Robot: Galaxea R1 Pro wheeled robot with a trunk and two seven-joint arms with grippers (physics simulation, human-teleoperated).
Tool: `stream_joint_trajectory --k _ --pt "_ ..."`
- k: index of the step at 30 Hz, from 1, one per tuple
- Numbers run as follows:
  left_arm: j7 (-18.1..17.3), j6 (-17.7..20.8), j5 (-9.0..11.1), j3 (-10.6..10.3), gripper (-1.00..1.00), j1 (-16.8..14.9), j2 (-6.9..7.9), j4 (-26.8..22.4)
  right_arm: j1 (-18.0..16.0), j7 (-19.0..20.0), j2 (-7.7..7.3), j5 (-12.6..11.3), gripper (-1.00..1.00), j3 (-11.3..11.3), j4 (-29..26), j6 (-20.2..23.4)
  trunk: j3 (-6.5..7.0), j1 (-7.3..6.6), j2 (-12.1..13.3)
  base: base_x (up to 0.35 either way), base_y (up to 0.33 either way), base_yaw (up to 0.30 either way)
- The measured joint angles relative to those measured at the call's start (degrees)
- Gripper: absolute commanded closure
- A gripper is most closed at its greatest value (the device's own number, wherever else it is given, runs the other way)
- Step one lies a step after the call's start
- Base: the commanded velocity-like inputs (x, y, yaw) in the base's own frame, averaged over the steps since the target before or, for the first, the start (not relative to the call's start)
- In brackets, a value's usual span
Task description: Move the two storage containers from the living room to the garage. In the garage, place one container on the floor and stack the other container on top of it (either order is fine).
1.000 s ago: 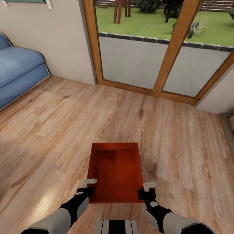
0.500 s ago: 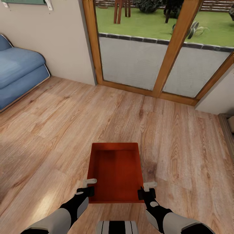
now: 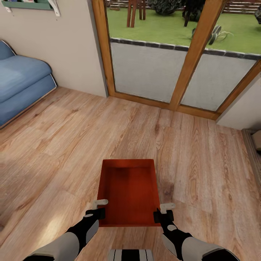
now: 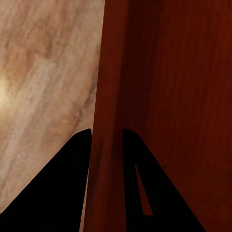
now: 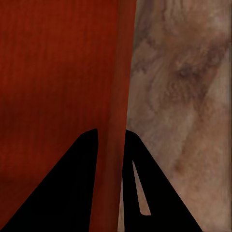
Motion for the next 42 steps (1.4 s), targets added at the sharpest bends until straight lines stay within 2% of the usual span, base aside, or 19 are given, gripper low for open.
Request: stream_joint_trajectory --k 30,33,42 --pt "0.0 0.0 0.2 -0.1 1.0 0.0 0.02 0.0 0.0 0.0 0.03 0.0 1.0 0.0 0.0 0.1 5.38 -6.59 12.0 0.0 0.0 0.0" --pt "0.0 0.0 0.0 -0.2 1.0 0.0 0.15 0.0 0.0 -0.5 0.29 -1.6 1.0 1.4 0.2 -0.2 5.92 -7.25 13.2 0.0 0.0 0.0" --pt "0.0 0.0 0.0 -0.3 1.0 0.0 0.16 0.0 0.0 -0.5 0.3 -1.7 1.0 1.6 0.2 -0.2 7.54 -9.23 16.8 0.0 0.0 0.0"
